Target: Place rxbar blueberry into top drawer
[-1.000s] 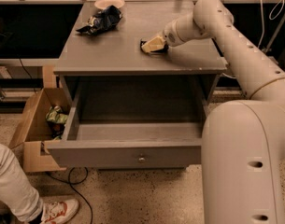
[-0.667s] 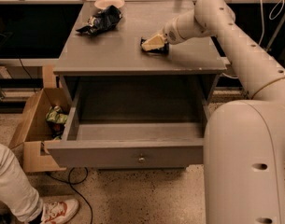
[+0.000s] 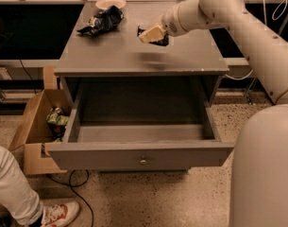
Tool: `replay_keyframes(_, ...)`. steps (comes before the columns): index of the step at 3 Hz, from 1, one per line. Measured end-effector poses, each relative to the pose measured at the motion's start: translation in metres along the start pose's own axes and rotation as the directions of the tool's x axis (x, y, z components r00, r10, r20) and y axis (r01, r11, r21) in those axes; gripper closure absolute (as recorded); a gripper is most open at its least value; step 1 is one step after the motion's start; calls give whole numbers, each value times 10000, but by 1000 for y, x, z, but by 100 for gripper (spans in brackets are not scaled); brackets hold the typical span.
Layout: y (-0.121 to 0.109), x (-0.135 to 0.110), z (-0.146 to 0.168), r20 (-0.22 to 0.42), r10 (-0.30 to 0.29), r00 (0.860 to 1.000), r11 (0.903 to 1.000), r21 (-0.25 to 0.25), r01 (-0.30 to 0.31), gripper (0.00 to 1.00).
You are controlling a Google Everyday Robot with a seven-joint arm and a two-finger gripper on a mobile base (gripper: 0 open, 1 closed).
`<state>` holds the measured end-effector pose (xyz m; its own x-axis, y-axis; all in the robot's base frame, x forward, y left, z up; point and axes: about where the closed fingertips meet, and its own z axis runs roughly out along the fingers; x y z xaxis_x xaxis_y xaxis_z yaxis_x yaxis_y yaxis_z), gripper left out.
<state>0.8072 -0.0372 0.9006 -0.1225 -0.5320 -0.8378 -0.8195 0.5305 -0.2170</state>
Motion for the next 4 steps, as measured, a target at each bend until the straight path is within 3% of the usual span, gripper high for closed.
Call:
replay_keyframes(1, 38, 17, 0, -346, 480, 9982, 9975, -496, -497, 100)
replay_keyframes(3, 51, 21, -9, -331, 545, 9980, 9965, -624, -565, 100)
replay_keyframes(4, 78, 25, -37, -468, 571, 9973, 9966, -571, -597, 100)
